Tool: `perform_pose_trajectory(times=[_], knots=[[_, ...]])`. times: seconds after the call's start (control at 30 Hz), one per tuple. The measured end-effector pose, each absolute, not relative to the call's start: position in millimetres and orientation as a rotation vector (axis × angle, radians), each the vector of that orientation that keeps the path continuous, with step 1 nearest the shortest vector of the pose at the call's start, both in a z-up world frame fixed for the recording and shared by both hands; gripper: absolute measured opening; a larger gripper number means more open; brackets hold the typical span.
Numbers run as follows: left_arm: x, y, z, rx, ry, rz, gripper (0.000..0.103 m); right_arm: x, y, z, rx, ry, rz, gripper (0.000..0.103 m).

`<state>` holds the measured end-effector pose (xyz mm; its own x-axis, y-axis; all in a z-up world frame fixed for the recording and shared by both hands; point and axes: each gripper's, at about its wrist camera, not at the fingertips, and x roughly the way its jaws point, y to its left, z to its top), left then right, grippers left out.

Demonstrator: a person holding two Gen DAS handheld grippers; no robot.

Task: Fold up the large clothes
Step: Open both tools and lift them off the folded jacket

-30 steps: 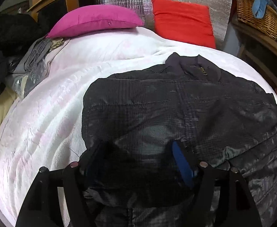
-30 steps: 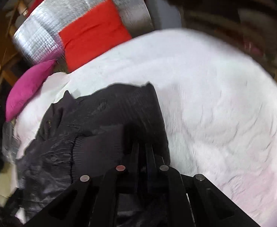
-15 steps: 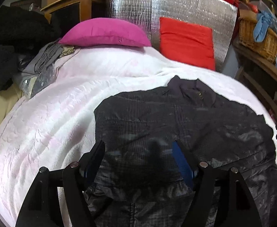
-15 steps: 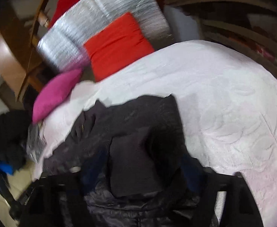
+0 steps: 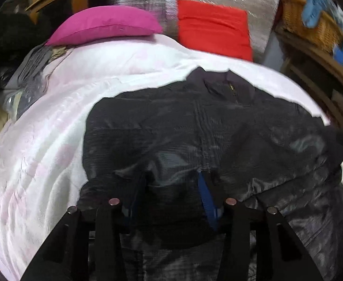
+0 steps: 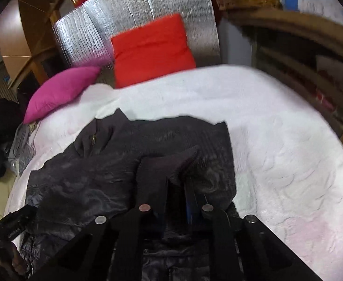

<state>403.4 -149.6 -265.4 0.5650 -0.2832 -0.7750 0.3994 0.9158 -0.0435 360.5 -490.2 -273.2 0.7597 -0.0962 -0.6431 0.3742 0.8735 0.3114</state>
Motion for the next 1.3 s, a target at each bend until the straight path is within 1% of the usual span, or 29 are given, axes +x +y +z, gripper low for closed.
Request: perform_pose_trajectory(times=[0.1,0.17,0.23,0.27,0.3,0.33,0.37,0.4,0.43,0.47,0.5,0.53,0.57,0.63,0.67,0.7,0.73,0.77,0.8,0.87,1.0,1.07,1.2,1.3], knots=[[403,-165,-277,0.247,0.901,-0.413,0.043,370,-492,-291,0.435,0.748,-0.31,0.013],[401,-167,-276,0.261,0.892,-0.41,0.043,381,-498,-311,0.472,0.839,-0.305,0.017],[402,-163,-271,0.235,0.897,-0.409,0.047,379,-506,-312,0.537,0.831,-0.29,0.018],[403,-159,-268,0.218,0.899,-0.4,0.054,375,-509,-306,0.559,0.819,-0.281,0.018],[403,-155,-264,0.199,0.893,-0.379,0.062,371,-510,-302,0.569,0.802,-0.276,0.02],[401,-152,-260,0.182,0.879,-0.365,0.066,367,-511,-296,0.57,0.774,-0.28,0.023],[399,-148,-253,0.161,0.852,-0.353,0.074,362,-512,-289,0.557,0.734,-0.304,0.034],[397,-144,-245,0.143,0.82,-0.35,0.079,358,-513,-285,0.544,0.705,-0.319,0.062],[395,-142,-238,0.131,0.793,-0.35,0.081,353,-512,-278,0.534,0.66,-0.334,0.08],[393,-139,-231,0.12,0.76,-0.349,0.084,348,-510,-272,0.534,0.617,-0.345,0.095],[390,-137,-225,0.116,0.732,-0.341,0.091,341,-509,-266,0.54,0.546,-0.355,0.095],[388,-135,-221,0.114,0.712,-0.324,0.094,337,-506,-260,0.533,0.489,-0.356,0.095],[390,-135,-220,0.112,0.706,-0.315,0.096,337,-499,-254,0.507,0.474,-0.349,0.095],[393,-135,-223,0.102,0.718,-0.304,0.096,343,-485,-248,0.457,0.484,-0.33,0.093],[396,-137,-226,0.104,0.738,-0.298,0.096,346,-478,-246,0.437,0.488,-0.31,0.091],[400,-139,-231,0.115,0.764,-0.287,0.096,350,-467,-245,0.407,0.503,-0.295,0.084],[403,-143,-235,0.138,0.788,-0.275,0.096,353,-455,-246,0.376,0.527,-0.281,0.079],[403,-146,-238,0.162,0.802,-0.267,0.096,362,-441,-248,0.336,0.561,-0.26,0.069],[404,-150,-241,0.189,0.814,-0.264,0.096,367,-432,-251,0.313,0.583,-0.251,0.063],[405,-155,-247,0.235,0.849,-0.268,0.096,385,-413,-260,0.26,0.665,-0.23,0.058],[411,-159,-264,0.243,0.929,-0.241,0.096,414,-400,-284,0.223,0.83,-0.28,0.058],[409,-160,-268,0.248,0.931,-0.234,0.096,421,-403,-299,0.22,0.919,-0.323,0.058],[404,-163,-266,0.251,0.927,-0.261,0.096,413,-408,-304,0.201,0.985,-0.382,0.057],[399,-158,-258,0.198,0.936,-0.299,0.096,419,-411,-305,0.205,1.039,-0.401,0.057]])
